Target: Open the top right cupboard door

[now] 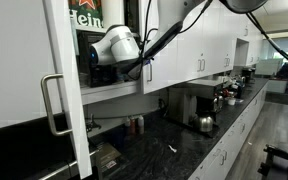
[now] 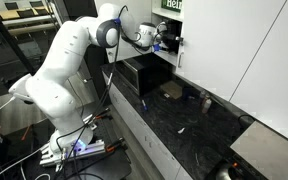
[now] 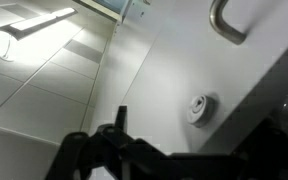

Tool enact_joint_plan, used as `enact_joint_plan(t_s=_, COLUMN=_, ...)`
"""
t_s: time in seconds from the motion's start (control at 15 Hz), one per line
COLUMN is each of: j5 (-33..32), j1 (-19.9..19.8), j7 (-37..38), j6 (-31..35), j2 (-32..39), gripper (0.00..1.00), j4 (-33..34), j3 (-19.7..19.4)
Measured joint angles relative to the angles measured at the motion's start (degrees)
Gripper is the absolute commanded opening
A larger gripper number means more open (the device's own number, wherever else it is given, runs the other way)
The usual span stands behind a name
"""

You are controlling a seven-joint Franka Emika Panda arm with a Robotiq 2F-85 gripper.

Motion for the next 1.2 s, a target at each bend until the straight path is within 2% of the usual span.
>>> enact_joint_plan(t_s=0.87, j5=7.2, j1=0.3, j7=0.8, j6=-11.1, j2=-5.9, gripper=1.00, j4=-6.0, j3=1.2)
enact_joint_plan(t_s=1.2, j5=12.1, j1=0.1, j7=3.6, j6=-15.6, j2=-8.2, gripper=1.00, j4=-8.5, j3=1.3)
